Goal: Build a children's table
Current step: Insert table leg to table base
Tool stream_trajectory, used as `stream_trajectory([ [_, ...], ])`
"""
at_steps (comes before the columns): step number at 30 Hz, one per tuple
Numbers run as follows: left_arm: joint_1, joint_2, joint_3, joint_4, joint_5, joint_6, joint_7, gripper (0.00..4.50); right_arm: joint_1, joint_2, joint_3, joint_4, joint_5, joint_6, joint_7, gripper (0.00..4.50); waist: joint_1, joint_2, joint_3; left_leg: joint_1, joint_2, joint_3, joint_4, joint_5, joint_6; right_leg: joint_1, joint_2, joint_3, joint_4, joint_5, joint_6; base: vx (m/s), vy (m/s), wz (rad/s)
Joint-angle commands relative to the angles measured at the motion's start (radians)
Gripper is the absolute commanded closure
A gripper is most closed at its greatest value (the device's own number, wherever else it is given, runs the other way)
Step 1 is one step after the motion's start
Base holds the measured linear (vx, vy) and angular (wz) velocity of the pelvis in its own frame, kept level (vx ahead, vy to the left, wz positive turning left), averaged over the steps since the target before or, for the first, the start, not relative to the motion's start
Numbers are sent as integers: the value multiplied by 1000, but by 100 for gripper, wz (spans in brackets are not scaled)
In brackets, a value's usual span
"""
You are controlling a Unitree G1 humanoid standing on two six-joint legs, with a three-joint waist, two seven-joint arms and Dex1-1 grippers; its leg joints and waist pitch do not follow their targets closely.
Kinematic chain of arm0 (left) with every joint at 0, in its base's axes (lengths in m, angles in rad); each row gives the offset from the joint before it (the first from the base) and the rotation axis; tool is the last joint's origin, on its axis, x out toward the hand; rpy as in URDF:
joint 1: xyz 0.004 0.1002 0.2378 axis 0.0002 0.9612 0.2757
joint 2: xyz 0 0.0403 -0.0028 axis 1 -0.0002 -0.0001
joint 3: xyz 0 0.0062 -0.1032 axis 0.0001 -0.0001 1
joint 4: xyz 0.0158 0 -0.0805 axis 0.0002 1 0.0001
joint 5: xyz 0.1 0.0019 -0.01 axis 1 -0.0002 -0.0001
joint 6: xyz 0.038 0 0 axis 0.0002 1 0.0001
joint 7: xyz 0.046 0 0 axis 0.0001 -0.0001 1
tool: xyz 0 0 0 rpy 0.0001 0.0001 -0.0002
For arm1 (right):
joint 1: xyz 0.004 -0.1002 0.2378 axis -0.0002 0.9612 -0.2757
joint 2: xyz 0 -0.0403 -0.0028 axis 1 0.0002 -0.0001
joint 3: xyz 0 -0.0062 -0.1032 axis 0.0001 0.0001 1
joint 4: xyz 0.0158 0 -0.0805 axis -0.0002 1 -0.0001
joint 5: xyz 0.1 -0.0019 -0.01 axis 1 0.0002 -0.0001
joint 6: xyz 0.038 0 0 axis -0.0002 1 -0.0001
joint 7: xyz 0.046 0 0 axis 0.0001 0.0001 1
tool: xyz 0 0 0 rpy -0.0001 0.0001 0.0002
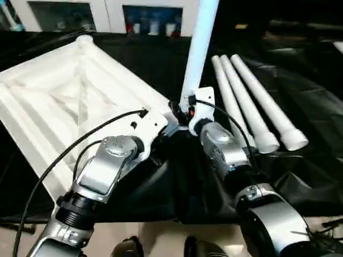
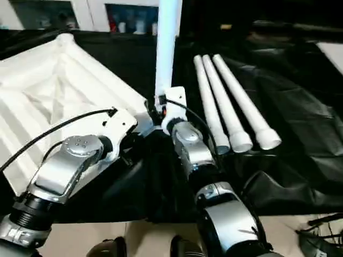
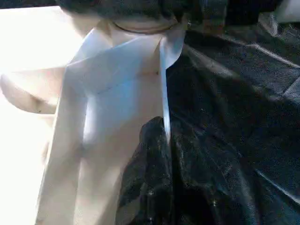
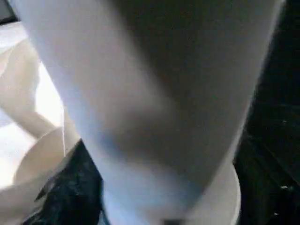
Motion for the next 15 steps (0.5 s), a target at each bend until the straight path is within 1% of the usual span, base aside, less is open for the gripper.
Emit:
stream_trajectory([
  [1,33,11,-47,4,-31,-47,-63,450,21,-19,7,-50,8,30,45,77,-3,4,-64,10,64,-22,-42,-29,117,49,-92,53,-39,12,-226,0,0,0],
  [2,40,30,-53,-9,-38,-74,-95,450,36,-32,15,-91,12,49,77,69,-3,3,-71,5,61,-22,-36,26,135,56,-90,52,-24,127,-239,0,0,0],
  [3,48,51,-56,-25,-50,-99,-132,450,57,-52,29,-147,19,74,127,65,-1,1,-72,4,61,-20,-30,61,157,55,-86,50,-17,216,-246,0,0,0],
  [4,54,60,-49,-33,-55,-98,-144,450,75,-71,42,-189,23,95,166,65,0,2,-74,6,59,-20,-26,79,170,54,-82,49,-12,261,-250,0,0,0],
  [5,59,72,-44,-38,-61,-118,-161,450,92,-92,57,-229,24,113,201,65,2,2,-74,2,59,-21,-24,106,189,57,-78,47,-7,322,-250,0,0,0],
  [6,61,76,-40,-40,-63,-129,-169,450,101,-104,66,-249,23,123,220,65,-2,2,-72,0,59,-20,-23,102,197,54,-80,44,-6,326,-260,0,0,0],
  [7,67,87,-29,-44,-76,-136,-185,450,121,-129,78,-290,29,139,260,65,-4,0,-70,-1,61,-19,-26,84,198,53,-81,44,-11,298,-262,0,0,0],
  [8,74,107,-26,-46,-83,-178,-213,450,142,-157,94,-332,33,151,303,65,-2,0,-66,-1,63,-21,-28,42,188,55,-86,44,-17,219,-258,0,0,0],
  [9,75,109,-25,-47,-85,-181,-218,450,146,-163,97,-340,33,153,312,65,-1,0,-62,2,66,-21,-31,3,173,53,-88,45,-26,132,-249,0,0,0],
  [10,84,128,-16,-53,-98,-206,-245,450,178,-203,120,-399,37,163,373,65,-2,0,-59,3,66,-21,-33,-18,166,52,-87,44,-30,86,-249,0,0,0],
  [11,88,135,-12,-55,-103,-223,-256,450,194,-221,129,-428,41,169,402,65,4,2,-56,6,69,-22,-35,-50,148,50,-89,46,-38,7,-231,0,0,0],
  [13,96,151,-6,-60,-114,-266,-284,450,231,-259,142,-497,53,191,463,65,1,0,-52,8,70,-23,-39,-92,123,46,-91,48,-46,-88,-215,0,0,0],
  [15,99,162,-3,-58,-115,-279,-292,450,259,-289,152,-553,62,208,507,65,0,-1,-53,9,70,-22,-38,-103,111,44,-93,50,-47,-119,-213,0,0,0],
])
